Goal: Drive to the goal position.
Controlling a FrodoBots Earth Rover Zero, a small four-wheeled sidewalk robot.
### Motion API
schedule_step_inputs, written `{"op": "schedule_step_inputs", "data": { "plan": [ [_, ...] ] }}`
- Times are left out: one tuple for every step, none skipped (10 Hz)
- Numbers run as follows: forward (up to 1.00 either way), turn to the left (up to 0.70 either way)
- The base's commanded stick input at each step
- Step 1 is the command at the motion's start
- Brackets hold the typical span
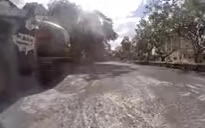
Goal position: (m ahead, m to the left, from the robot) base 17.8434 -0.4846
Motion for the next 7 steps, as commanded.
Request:
{"op": "schedule_step_inputs", "data": {
  "plan": [
    [0.7,0.0],
    [0.7,0.0],
    [0.7,0.0],
    [0.7,0.0],
    [0.7,0.0],
    [0.7,0.0],
    [0.7,0.0]
  ]
}}
